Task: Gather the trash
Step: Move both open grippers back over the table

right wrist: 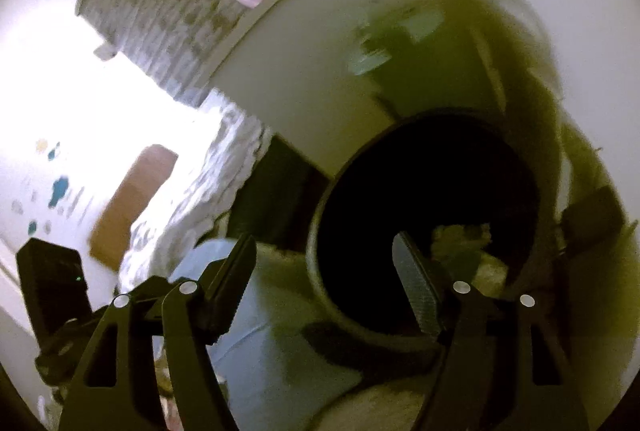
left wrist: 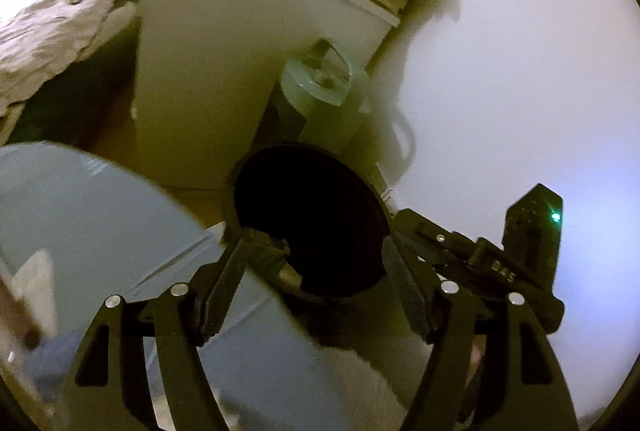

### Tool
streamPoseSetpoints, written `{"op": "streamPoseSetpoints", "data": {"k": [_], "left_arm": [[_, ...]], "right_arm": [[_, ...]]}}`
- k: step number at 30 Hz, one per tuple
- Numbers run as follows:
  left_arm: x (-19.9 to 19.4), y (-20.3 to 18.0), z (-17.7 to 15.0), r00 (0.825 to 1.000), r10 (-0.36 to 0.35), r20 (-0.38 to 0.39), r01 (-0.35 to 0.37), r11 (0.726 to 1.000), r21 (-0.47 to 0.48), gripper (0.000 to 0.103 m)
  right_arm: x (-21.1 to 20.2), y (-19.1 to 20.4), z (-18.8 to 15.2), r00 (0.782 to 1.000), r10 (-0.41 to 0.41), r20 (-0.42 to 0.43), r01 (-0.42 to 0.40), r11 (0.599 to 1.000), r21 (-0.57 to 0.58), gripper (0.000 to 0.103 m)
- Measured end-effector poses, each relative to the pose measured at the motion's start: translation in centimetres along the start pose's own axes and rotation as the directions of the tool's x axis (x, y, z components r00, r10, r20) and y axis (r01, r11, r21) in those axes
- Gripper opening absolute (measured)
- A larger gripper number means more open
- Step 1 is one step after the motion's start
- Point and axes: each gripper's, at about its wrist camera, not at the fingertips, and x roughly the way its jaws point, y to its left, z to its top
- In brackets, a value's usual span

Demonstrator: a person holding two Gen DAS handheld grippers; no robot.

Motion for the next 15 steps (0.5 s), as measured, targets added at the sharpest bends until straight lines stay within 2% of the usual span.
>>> {"op": "streamPoseSetpoints", "data": {"k": [4,7,11,15], "left_arm": [[-4.6,3.0,-2.2,0.997,0.061,0.041,-0.059,0.997,-0.055,0.07],[-8.3,6.1,-3.7,0.987,0.143,0.074,-0.135,0.986,-0.101,0.07],[-13.4,11.4,-5.7,0.953,0.287,0.1,-0.27,0.95,-0.158,0.07],[-17.0,16.8,-8.0,0.914,0.4,0.072,-0.378,0.902,-0.21,0.07]], "right_arm": [[0.9,3.6,-1.5,0.998,0.027,-0.052,-0.031,0.996,-0.081,0.072],[2.0,7.2,-2.9,0.993,0.042,-0.107,-0.059,0.986,-0.156,0.075],[4.3,13.0,-4.5,0.979,0.076,-0.189,-0.122,0.961,-0.249,0.075],[7.6,19.7,-6.0,0.945,0.11,-0.308,-0.211,0.924,-0.319,0.075]]}}
